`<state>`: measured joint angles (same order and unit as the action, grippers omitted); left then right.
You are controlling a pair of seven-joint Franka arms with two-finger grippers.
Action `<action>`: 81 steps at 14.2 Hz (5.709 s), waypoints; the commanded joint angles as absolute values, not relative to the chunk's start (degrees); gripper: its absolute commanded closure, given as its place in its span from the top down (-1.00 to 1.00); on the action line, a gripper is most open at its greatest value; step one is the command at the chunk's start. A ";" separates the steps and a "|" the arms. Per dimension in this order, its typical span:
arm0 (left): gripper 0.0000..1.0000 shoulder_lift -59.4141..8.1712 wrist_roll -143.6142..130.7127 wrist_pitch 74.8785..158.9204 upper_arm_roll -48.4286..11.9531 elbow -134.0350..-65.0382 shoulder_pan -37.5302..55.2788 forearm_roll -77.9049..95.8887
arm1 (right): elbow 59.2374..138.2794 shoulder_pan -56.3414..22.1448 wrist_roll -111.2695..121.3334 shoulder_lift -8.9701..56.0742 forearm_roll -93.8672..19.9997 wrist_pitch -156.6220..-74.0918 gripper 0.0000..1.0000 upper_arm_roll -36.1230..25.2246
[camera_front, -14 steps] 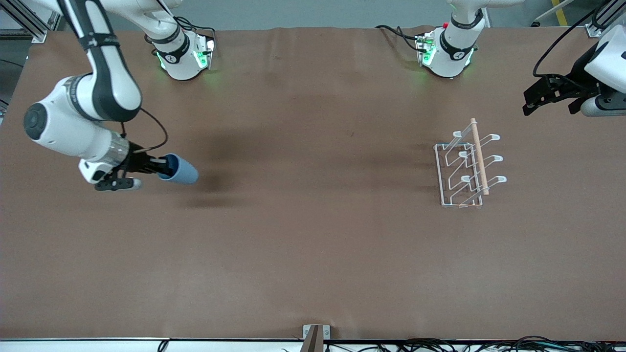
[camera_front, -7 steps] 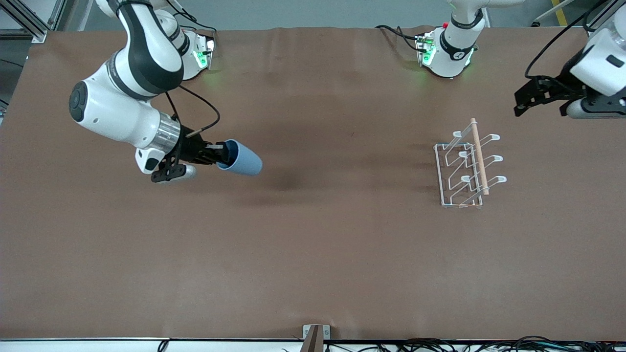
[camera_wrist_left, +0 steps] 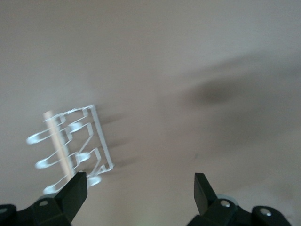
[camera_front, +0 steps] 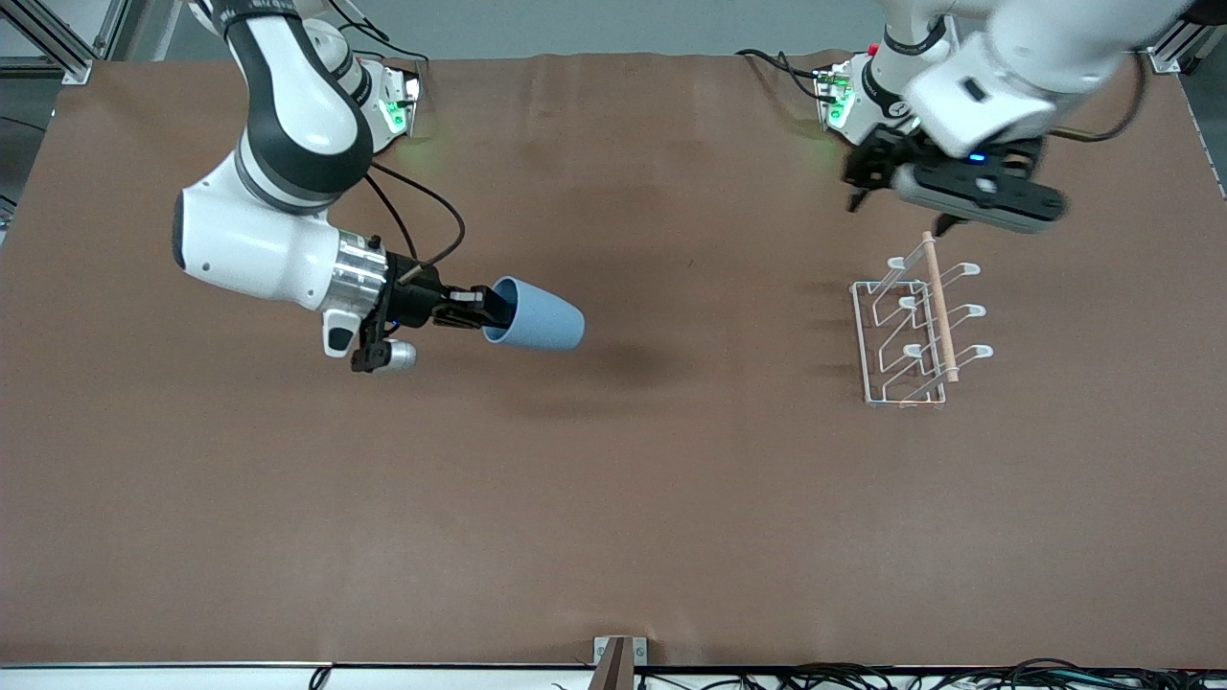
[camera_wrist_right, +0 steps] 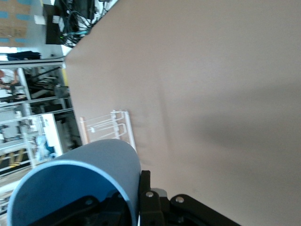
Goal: Hang cup on cup holder
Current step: 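Lift the blue cup with the right gripper while the left gripper approaches, then grasp the cup's open end with the left gripper beside the right gripper, then open the right gripper and carry the cup toward the holder with the left gripper, then lower the cup onto a holder hook with the left gripper while the right gripper retracts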
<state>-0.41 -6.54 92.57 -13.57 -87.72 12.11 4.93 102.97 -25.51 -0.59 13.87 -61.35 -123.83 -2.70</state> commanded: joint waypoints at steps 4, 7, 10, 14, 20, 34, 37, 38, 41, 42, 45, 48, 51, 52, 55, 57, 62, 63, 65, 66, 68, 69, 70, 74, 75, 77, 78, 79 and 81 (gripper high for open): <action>1.00 -12.20 -5.71 99.74 -14.24 -75.42 22.66 5.54 | 96.95 -27.33 0.27 19.95 -70.91 -120.67 -1.00 -3.25; 1.00 -15.02 -1.96 106.86 -14.24 -75.32 25.83 5.19 | 96.42 -27.51 0.26 20.83 -75.92 -118.23 -1.00 -3.25; 1.00 -17.83 8.76 114.06 -14.15 -75.15 28.03 5.19 | 95.80 -27.33 0.26 21.36 -77.08 -115.14 -1.00 -3.34; 1.00 -19.77 16.60 114.87 -14.33 -75.32 28.30 5.10 | 95.89 -27.60 0.18 21.36 -77.08 -113.91 -0.99 -3.34; 1.00 -22.93 21.71 116.18 -14.41 -75.50 29.26 5.10 | 95.89 -26.89 -0.09 21.27 -76.99 -110.22 -0.97 -3.34; 0.32 -27.60 21.45 123.84 -14.33 -75.59 31.03 2.29 | 96.15 -27.07 0.44 21.36 -76.90 -110.21 -0.92 -3.43; -0.39 -27.51 21.27 123.66 -14.33 -75.59 31.11 -0.43 | 96.15 -27.07 0.35 21.53 -76.90 -110.21 -0.91 -3.43; -0.44 -27.42 21.27 123.66 -14.33 -75.59 31.11 -1.66 | 96.15 -27.07 0.18 21.62 -76.90 -110.21 -0.88 -3.43; -0.44 -26.89 21.71 121.22 -14.33 -75.67 30.76 -4.39 | 96.15 -26.81 0.00 21.53 -76.64 -110.21 0.97 -3.43; -0.44 -26.72 21.71 118.59 -14.24 -75.59 30.50 -4.92 | 96.15 -26.81 0.00 21.53 -76.47 -110.30 1.00 -3.51; -0.44 -26.28 21.80 115.05 -14.06 -75.59 29.97 -7.99 | 98.43 -26.81 -0.09 20.84 -74.63 -110.92 1.00 -4.56; -0.43 -25.40 21.80 109.79 -13.54 -75.59 29.80 -9.13 | 101.07 -26.72 -0.26 19.43 -69.97 -110.48 1.00 -7.20; -0.38 -24.61 21.80 101.98 -13.18 -75.59 28.13 -14.66 | 102.82 -26.81 -0.18 18.37 -61.31 -110.39 1.00 -10.27; -0.39 -24.61 21.80 98.82 -13.18 -75.59 28.13 -16.77 | 103.44 -26.72 -0.18 17.85 -56.91 -110.30 1.00 -11.24; -0.41 -24.78 21.88 90.12 -13.18 -75.59 28.04 -24.76 | 105.11 -26.72 -0.18 16.35 -40.49 -110.21 1.00 -15.63; -0.41 -25.05 22.84 85.45 -13.18 -75.76 27.42 -28.63 | 105.21 -26.72 -0.09 15.21 -30.11 -110.21 1.00 -18.44; -0.45 -27.33 26.98 75.25 -13.18 -80.76 27.60 -45.49 | 102.41 -26.72 1.66 14.33 -11.43 -110.31 1.00 -23.54; -0.52 -28.29 26.72 73.58 -13.18 -82.60 27.68 -48.75 | 101.17 -26.72 2.28 14.24 -11.43 -109.78 1.00 -25.29; -0.56 -29.44 26.10 72.42 -13.18 -86.29 27.42 -53.85 | 95.13 -26.63 2.55 14.68 -11.34 -105.41 1.00 -27.59; -0.56 -29.44 26.10 72.42 -13.18 -88.22 27.42 -55.62 | 92.14 -26.11 2.55 14.76 -11.34 -101.64 1.00 -28.38; -0.56 -29.36 26.10 72.42 -13.18 -92.53 26.72 -59.92 | 87.12 -24.09 2.90 14.77 -11.34 -95.56 1.00 -28.65; -0.57 -29.44 26.10 72.42 -13.18 -94.38 26.46 -62.03 | 85.88 -23.39 2.90 14.59 -11.42 -94.49 1.00 -28.65; -0.58 -29.36 26.10 72.42 -13.18 -95.79 25.67 -64.05 | 83.87 -22.42 2.81 14.50 -11.43 -93.96 1.00 -28.65; -0.65 -30.23 26.28 72.42 -13.18 -96.33 22.68 -65.21 | 77.35 -20.65 2.38 14.59 -10.99 -87.11 1.00 -28.74; -0.68 -30.67 26.45 72.42 -13.18 -96.50 22.94 -65.21 | 77.26 -20.92 2.29 13.98 -9.07 -87.01 1.00 -28.74; -0.69 -31.73 26.54 72.42 -13.18 -97.46 22.76 -65.21 | 77.17 -21.36 2.11 11.79 -4.15 -87.27 1.00 -28.04; -0.69 -32.16 26.54 72.42 -13.18 -97.73 22.68 -65.39 | 77.25 -20.66 2.02 10.12 -4.04 -87.36 1.00 -27.43; -0.69 -33.13 26.72 72.42 -13.18 -97.73 22.76 -65.74 | 77.34 -19.18 2.11 9.15 -3.96 -87.19 1.00 -25.86; -0.69 -34.27 26.98 72.42 -13.18 -97.73 22.68 -65.92 | 77.34 -12.51 2.11 7.74 -3.87 -86.92 1.00 -19.03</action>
